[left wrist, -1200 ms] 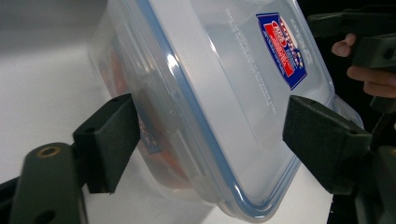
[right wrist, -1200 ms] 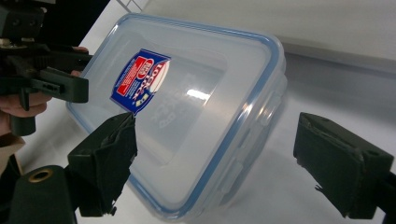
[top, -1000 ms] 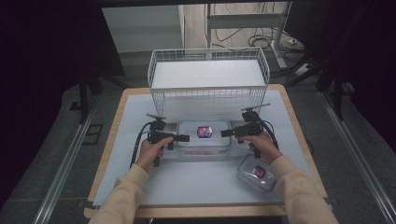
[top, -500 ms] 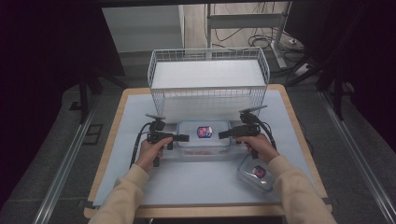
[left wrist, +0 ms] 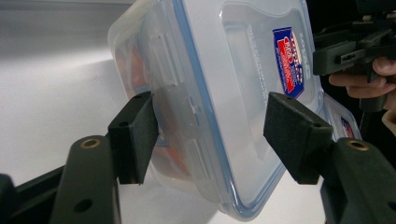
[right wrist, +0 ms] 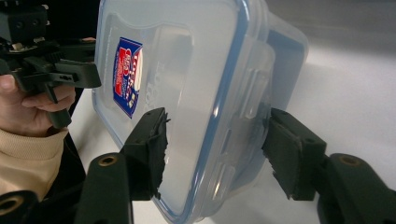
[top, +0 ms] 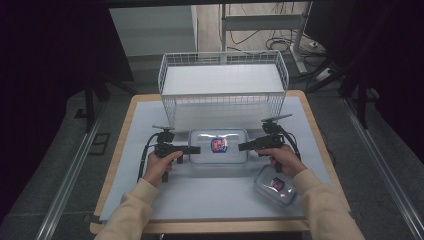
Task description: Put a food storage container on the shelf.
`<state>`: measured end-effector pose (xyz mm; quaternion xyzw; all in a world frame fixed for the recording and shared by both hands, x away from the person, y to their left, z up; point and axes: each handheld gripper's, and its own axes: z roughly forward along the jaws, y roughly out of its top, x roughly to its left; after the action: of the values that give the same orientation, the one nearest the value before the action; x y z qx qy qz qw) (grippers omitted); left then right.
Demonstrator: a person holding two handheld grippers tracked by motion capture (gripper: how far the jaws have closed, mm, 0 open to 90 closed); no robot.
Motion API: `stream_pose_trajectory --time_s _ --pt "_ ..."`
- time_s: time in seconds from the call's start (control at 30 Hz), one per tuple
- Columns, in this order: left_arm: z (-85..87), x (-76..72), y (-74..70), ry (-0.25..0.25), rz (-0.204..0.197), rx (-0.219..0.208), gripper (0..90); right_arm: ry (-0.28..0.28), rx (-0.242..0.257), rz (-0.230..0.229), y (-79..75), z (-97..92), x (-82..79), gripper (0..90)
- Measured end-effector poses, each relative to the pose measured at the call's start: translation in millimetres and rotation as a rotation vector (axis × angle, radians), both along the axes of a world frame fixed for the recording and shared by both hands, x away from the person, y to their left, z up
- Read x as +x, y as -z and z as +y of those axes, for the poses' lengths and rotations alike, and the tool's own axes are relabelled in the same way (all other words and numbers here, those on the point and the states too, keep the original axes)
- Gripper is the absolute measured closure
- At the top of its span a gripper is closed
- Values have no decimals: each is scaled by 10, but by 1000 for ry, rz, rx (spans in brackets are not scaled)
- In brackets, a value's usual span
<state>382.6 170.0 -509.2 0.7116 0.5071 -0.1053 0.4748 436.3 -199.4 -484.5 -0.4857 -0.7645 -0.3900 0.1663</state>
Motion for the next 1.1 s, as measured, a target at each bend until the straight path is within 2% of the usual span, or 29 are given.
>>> stream_pose_trajectory --time_s 0.2,0.47,1.1 --pt "39 -26 0 13 -9 -15 410 -1 33 -13 12 -52 -45 465" --pt "78 -39 1 31 -15 -28 444 -12 34 -31 -1 -60 -80 479" --pt "84 -116 0 8 -25 -42 471 37 62 -22 -9 -68 -165 498"
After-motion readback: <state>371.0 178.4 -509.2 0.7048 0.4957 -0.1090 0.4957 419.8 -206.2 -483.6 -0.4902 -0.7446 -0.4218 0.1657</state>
